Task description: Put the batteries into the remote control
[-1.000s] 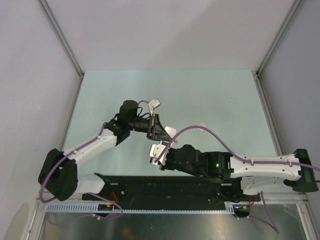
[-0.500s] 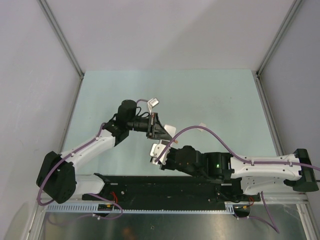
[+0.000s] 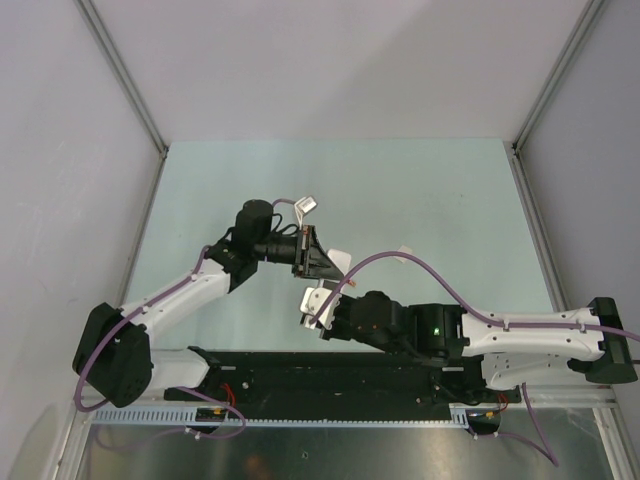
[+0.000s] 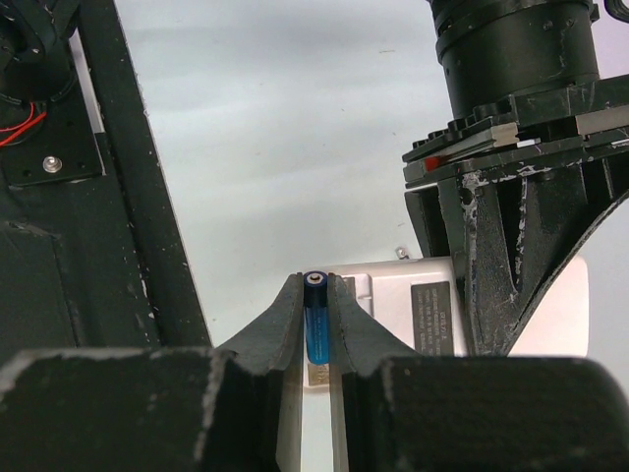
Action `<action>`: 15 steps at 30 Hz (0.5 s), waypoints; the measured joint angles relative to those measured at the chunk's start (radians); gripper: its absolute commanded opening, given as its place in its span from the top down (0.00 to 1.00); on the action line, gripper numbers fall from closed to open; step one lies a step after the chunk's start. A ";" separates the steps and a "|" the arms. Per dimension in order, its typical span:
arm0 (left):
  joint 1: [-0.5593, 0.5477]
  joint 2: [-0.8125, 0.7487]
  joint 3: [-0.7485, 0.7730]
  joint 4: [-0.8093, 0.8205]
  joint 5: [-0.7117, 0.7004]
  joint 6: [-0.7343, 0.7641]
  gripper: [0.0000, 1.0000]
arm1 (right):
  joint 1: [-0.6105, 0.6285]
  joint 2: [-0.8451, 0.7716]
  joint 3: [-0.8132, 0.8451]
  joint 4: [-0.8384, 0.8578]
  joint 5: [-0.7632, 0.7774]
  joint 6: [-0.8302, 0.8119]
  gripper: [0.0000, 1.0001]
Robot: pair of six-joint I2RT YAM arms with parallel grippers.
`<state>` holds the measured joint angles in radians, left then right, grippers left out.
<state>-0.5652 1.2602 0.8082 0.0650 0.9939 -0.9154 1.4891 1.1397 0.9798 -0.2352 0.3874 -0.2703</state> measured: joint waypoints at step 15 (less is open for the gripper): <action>0.006 0.000 0.002 -0.009 0.003 0.017 1.00 | -0.003 0.042 0.042 -0.069 -0.003 -0.029 1.00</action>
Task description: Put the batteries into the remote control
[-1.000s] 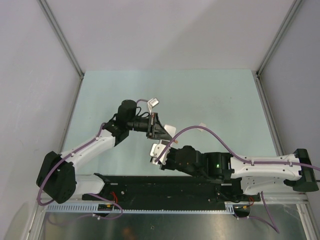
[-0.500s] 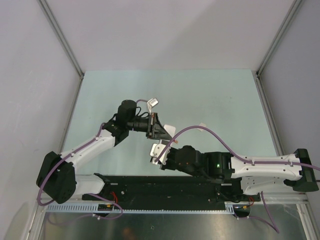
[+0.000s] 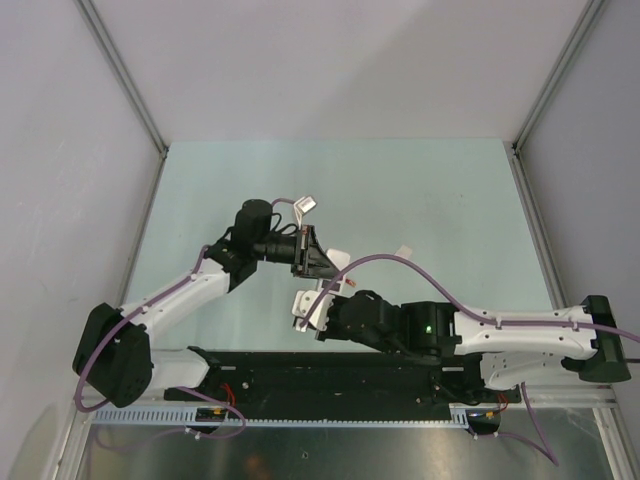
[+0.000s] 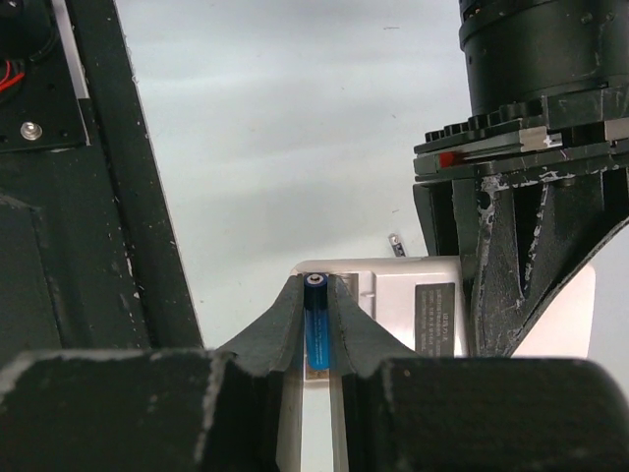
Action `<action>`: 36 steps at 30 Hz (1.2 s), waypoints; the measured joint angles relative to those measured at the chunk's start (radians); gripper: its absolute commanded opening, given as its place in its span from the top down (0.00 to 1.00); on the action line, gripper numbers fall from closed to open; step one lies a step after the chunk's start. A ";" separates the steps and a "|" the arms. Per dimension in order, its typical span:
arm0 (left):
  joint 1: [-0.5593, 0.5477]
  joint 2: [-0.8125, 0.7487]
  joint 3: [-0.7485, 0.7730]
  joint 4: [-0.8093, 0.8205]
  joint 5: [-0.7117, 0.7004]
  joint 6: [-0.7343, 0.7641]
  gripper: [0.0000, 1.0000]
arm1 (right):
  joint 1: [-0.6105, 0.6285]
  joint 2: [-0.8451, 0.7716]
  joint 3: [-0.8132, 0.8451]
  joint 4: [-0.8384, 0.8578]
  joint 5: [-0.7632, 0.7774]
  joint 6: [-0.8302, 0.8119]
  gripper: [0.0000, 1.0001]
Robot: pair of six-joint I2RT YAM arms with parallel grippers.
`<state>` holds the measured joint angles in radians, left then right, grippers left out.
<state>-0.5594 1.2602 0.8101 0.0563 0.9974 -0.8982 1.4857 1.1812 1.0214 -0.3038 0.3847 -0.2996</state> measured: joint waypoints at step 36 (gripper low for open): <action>0.032 -0.026 0.005 -0.016 -0.026 0.024 1.00 | -0.024 0.062 0.055 -0.033 0.019 0.019 1.00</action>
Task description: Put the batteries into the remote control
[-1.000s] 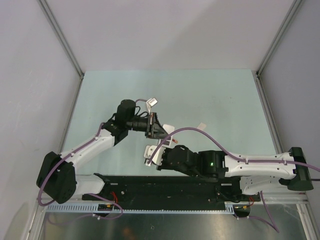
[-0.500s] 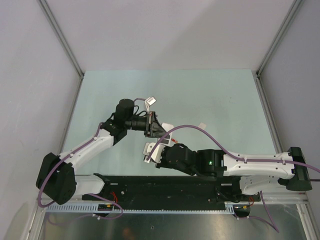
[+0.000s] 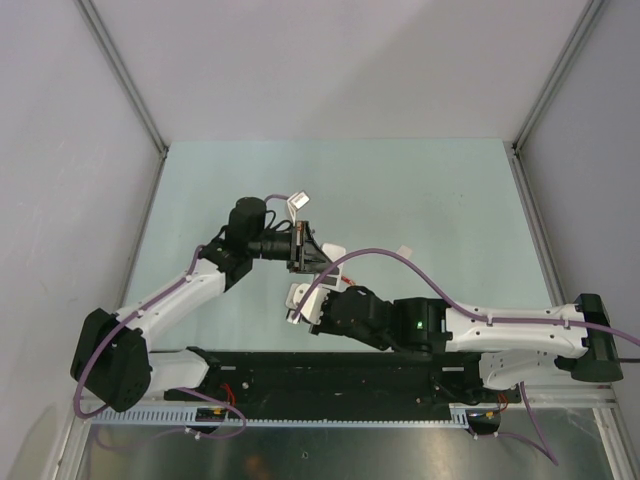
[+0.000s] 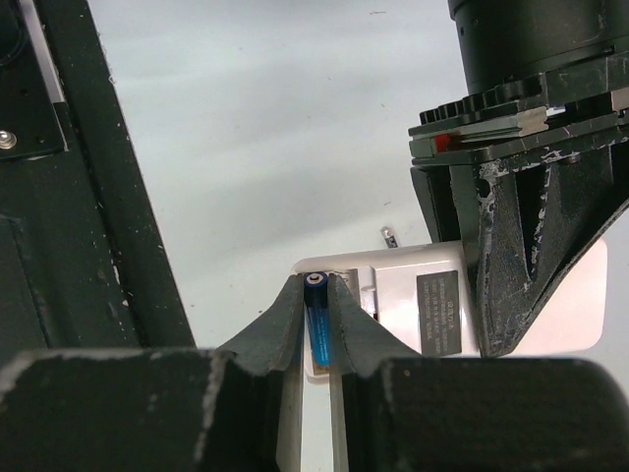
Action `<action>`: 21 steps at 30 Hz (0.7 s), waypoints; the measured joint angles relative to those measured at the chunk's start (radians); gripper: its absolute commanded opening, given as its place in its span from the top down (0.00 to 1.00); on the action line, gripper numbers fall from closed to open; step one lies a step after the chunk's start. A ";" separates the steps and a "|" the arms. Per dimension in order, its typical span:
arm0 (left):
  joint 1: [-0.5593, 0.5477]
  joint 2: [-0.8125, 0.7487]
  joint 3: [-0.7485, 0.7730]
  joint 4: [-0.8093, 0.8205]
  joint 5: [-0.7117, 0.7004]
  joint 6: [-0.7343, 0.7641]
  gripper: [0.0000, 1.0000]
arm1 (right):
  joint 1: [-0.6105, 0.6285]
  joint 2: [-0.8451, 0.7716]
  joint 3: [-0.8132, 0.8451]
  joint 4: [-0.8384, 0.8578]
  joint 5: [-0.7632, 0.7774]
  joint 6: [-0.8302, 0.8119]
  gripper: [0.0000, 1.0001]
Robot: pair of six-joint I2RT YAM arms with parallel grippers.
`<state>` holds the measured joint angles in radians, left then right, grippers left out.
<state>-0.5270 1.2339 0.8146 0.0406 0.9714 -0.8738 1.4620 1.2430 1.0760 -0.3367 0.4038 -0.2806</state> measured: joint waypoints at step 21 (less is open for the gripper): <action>0.016 0.000 0.003 -0.014 0.000 0.001 1.00 | 0.040 0.038 0.021 -0.024 0.097 -0.030 0.87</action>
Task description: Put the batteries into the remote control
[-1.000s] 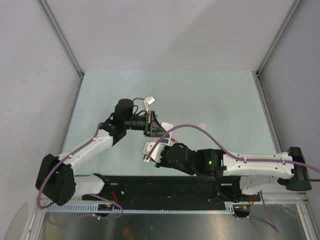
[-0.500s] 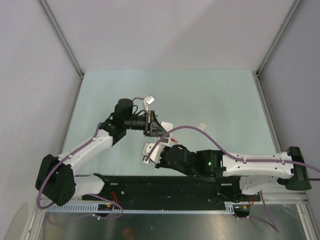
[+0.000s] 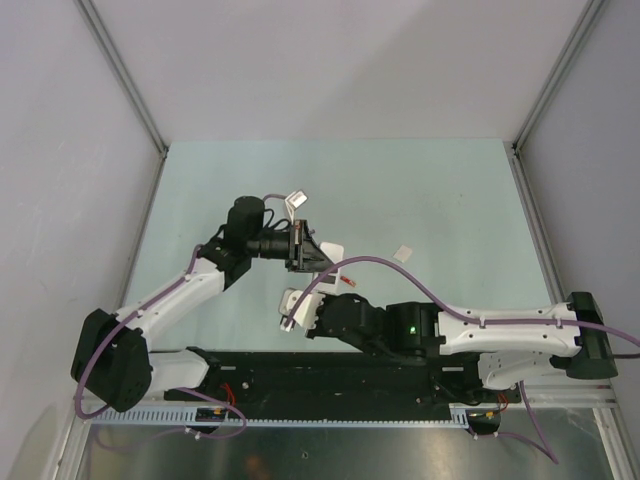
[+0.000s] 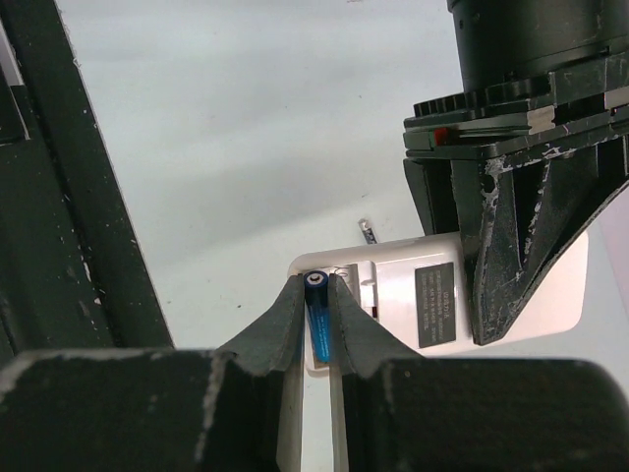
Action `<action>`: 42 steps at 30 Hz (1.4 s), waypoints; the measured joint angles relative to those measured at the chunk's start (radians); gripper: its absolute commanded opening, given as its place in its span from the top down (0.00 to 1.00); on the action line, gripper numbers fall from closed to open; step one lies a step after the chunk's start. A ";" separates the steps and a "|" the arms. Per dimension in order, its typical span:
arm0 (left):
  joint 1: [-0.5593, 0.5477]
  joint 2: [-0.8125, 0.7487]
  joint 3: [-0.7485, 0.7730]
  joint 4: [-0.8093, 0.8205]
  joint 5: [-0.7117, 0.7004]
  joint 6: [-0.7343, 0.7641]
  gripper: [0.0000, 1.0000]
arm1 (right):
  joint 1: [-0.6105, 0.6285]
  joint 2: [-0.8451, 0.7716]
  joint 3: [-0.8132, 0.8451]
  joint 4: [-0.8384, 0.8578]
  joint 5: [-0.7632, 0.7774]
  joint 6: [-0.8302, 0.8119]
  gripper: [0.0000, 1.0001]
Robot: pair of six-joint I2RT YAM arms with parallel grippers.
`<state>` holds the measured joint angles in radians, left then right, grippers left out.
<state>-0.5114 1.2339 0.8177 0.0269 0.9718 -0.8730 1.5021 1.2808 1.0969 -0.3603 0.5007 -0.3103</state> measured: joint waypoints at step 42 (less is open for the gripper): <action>0.017 -0.002 0.009 0.000 -0.018 -0.072 1.00 | -0.008 0.026 0.050 -0.114 0.037 0.074 0.50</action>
<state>-0.4946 1.2316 0.8268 0.0265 0.9539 -0.9455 1.4937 1.3067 1.1469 -0.4744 0.5373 -0.2363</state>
